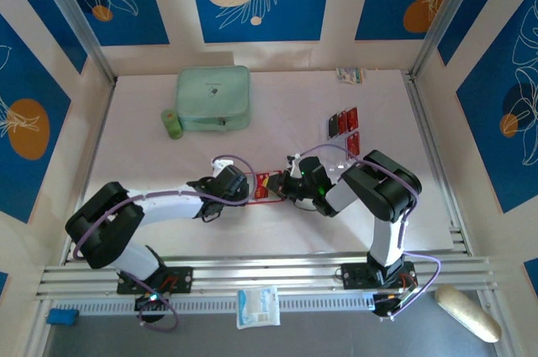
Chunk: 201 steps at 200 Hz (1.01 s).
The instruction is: Put the credit cards into the card holder
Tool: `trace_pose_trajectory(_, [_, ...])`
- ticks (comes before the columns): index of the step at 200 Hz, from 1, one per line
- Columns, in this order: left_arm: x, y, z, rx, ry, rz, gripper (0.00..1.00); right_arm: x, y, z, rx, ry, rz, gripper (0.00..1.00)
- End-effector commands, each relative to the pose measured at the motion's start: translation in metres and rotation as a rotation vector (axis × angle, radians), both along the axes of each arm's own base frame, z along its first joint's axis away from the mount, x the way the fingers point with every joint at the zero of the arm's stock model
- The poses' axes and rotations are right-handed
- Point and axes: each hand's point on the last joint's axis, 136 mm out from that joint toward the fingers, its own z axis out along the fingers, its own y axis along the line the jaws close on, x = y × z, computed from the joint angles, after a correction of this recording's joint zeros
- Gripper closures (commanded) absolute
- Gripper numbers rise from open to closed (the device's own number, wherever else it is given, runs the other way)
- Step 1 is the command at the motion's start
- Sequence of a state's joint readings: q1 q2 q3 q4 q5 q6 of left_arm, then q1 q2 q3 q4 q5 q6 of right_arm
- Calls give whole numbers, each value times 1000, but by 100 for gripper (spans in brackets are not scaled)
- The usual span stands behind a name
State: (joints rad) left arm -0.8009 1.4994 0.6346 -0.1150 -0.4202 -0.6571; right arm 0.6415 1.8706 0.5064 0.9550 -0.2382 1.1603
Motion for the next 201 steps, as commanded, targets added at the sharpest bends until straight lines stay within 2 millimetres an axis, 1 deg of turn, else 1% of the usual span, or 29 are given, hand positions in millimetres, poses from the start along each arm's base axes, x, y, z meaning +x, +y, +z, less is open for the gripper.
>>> trace_pose_trajectory(1, [-14, 23, -14, 92, 54, 16, 2, -10, -4, -25, -57, 84, 24, 100])
trace_pose_trajectory(141, [-13, 23, -12, 90, 48, 17, 2, -19, -7, -36, -74, 148, 52, 100])
trace_pose_trajectory(201, [-13, 23, -13, 89, 49, 16, 2, -19, 1, -40, -76, 170, 84, 100])
